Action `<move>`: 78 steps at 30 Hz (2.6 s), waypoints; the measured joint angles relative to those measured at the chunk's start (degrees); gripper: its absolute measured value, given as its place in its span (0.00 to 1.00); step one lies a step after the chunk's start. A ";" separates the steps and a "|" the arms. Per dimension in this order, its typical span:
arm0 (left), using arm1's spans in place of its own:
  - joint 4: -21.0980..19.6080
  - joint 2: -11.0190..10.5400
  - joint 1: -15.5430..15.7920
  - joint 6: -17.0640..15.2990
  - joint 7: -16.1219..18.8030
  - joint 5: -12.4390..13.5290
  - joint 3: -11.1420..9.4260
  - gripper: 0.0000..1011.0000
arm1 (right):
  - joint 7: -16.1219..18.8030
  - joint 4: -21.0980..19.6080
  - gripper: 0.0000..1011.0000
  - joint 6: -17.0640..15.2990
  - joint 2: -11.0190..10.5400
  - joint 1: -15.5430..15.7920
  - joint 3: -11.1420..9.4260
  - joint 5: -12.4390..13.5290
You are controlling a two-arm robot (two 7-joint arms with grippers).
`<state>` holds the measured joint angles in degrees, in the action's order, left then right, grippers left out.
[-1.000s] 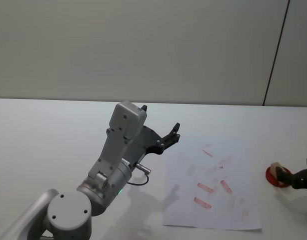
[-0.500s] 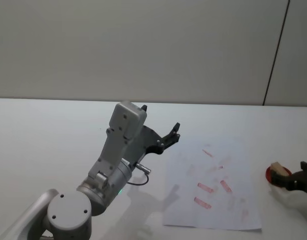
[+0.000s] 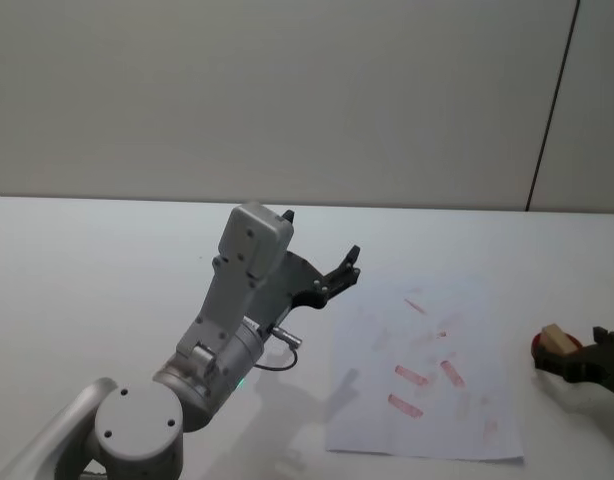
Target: Use the one hand to pick up the stamp and affix it onto the A4 paper.
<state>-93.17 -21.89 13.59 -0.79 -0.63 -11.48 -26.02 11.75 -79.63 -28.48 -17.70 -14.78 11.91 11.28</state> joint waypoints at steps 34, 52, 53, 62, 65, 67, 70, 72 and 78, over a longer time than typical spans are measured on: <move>0.00 0.00 0.00 0.00 0.00 0.00 0.00 0.99 | 0.18 1.47 0.22 0.43 0.58 -0.79 0.34 -0.36; 0.00 0.00 0.00 0.00 0.00 0.00 0.00 0.99 | -0.49 0.80 0.22 1.90 0.35 -0.48 0.16 -1.06; 0.00 0.00 0.00 0.00 0.00 0.00 0.00 0.99 | -0.51 0.75 0.22 1.92 0.34 -0.47 0.14 -1.07; 0.00 0.00 0.00 0.00 0.00 0.00 0.00 0.99 | -1.09 0.46 0.22 1.80 0.19 -0.42 -0.23 -1.02; 0.00 0.00 0.00 0.00 0.00 0.00 0.00 0.99 | -1.20 0.49 0.22 1.58 0.19 -0.46 -0.32 -0.85; 0.00 0.00 0.00 0.00 0.00 0.00 0.00 0.99 | -1.26 0.65 0.22 1.39 0.21 -0.49 -0.39 -0.67; 0.00 0.00 0.00 0.00 0.00 0.00 0.00 0.99 | -1.33 1.01 0.22 1.22 0.26 -0.54 -0.45 -0.46; 0.00 0.00 0.00 0.00 0.00 0.00 0.00 0.99 | -1.36 1.19 0.22 1.18 0.30 -0.58 -0.46 -0.37; 0.00 0.00 0.00 0.00 0.00 0.00 0.00 0.99 | -1.47 2.04 0.22 1.14 0.51 -0.75 -0.47 -0.12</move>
<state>-93.18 -21.89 13.59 -0.79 -0.63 -11.48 -26.03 10.28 -77.60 -27.33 -17.19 -15.53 11.44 11.16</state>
